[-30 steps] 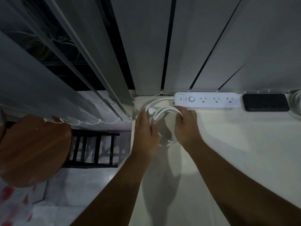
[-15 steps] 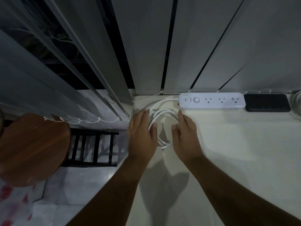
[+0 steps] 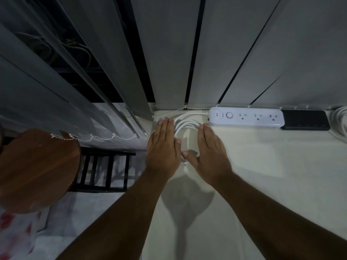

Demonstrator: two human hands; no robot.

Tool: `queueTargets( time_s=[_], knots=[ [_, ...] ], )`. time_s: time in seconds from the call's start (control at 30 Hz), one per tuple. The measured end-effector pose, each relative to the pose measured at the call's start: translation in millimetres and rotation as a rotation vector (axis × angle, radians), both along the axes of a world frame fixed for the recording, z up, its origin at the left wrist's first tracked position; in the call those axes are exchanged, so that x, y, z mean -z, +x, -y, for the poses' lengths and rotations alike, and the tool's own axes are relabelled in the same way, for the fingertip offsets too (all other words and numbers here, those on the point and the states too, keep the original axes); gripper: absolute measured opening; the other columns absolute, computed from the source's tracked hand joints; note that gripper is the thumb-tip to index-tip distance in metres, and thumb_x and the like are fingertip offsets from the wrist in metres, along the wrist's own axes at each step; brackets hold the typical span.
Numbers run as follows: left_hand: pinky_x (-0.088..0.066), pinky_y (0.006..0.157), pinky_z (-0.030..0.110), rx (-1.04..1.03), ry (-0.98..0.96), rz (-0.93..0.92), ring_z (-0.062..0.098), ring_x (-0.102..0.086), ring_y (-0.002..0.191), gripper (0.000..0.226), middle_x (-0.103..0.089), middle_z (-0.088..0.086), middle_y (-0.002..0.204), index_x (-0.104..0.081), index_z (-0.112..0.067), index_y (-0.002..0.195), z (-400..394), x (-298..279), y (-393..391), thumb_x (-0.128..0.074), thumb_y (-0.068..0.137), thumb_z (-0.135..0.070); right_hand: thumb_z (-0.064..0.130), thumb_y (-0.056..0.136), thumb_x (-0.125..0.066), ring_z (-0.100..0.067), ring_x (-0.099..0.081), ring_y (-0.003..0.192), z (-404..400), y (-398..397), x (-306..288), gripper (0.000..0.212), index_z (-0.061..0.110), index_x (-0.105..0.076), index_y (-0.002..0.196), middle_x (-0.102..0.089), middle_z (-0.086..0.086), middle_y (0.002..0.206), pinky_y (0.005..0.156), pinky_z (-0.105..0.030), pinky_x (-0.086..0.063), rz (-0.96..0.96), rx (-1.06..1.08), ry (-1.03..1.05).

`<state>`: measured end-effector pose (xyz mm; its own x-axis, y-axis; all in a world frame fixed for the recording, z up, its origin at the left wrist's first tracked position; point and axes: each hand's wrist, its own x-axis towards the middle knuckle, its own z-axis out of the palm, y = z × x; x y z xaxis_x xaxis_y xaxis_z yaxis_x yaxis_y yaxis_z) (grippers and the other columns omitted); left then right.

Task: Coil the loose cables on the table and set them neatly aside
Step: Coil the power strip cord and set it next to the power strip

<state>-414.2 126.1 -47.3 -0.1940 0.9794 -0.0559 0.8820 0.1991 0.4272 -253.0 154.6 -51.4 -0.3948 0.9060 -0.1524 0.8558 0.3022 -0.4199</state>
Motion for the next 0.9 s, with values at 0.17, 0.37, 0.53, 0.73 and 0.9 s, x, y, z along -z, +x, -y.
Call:
queueTargets(
  time_s=[0.17, 0.37, 0.53, 0.73, 0.9],
  knots=[
    [-0.005, 0.127, 0.039, -0.003, -0.028, -0.015, 0.020, 0.001, 0.158, 0.062, -0.007, 0.007, 0.172, -0.008, -0.013, 0.162, -2, -1, 1, -0.030, 0.107, -0.032, 0.085, 0.086, -0.013, -0.027, -0.011, 0.158, -4, 0, 3, 0.107, 0.011, -0.007, 0.163, -0.010, -0.012, 0.172, 0.126, -0.042, -0.018, 0.028, -0.019, -0.005],
    [0.004, 0.125, 0.038, 0.018, -0.086, -0.022, 0.021, 0.007, 0.158, 0.066, 0.000, 0.005, 0.172, -0.004, -0.015, 0.163, -6, -5, -4, -0.028, 0.106, -0.040, 0.080, 0.086, -0.022, -0.029, -0.012, 0.158, -8, 2, -4, 0.105, 0.009, -0.011, 0.163, -0.011, -0.013, 0.172, 0.126, -0.042, -0.019, 0.049, -0.036, -0.016],
    [0.005, 0.122, 0.036, 0.036, -0.094, -0.048, 0.018, 0.003, 0.158, 0.064, -0.004, 0.003, 0.172, -0.006, -0.017, 0.163, 4, -7, -6, -0.020, 0.106, -0.044, 0.066, 0.097, -0.033, -0.024, -0.003, 0.159, -4, 9, -13, 0.091, 0.009, -0.008, 0.163, -0.002, -0.010, 0.172, 0.128, -0.041, -0.017, 0.013, -0.050, -0.031],
    [-0.004, 0.127, 0.041, 0.020, -0.089, -0.029, 0.020, 0.001, 0.158, 0.065, -0.007, 0.005, 0.172, -0.008, -0.015, 0.163, 15, -17, -3, -0.024, 0.107, -0.044, 0.056, 0.102, -0.038, -0.023, -0.006, 0.159, 6, 14, -20, 0.082, 0.009, -0.010, 0.163, -0.007, -0.009, 0.172, 0.128, -0.040, -0.016, 0.052, -0.070, -0.019],
    [-0.007, 0.127, 0.043, 0.011, -0.086, -0.008, 0.021, 0.000, 0.158, 0.067, -0.007, 0.005, 0.172, -0.011, -0.014, 0.163, 29, -31, 6, -0.030, 0.106, -0.044, 0.058, 0.103, -0.031, -0.024, -0.007, 0.159, 19, 24, -26, 0.078, 0.014, -0.012, 0.163, -0.010, -0.006, 0.172, 0.128, -0.042, -0.014, 0.136, -0.037, -0.023]
  ],
)
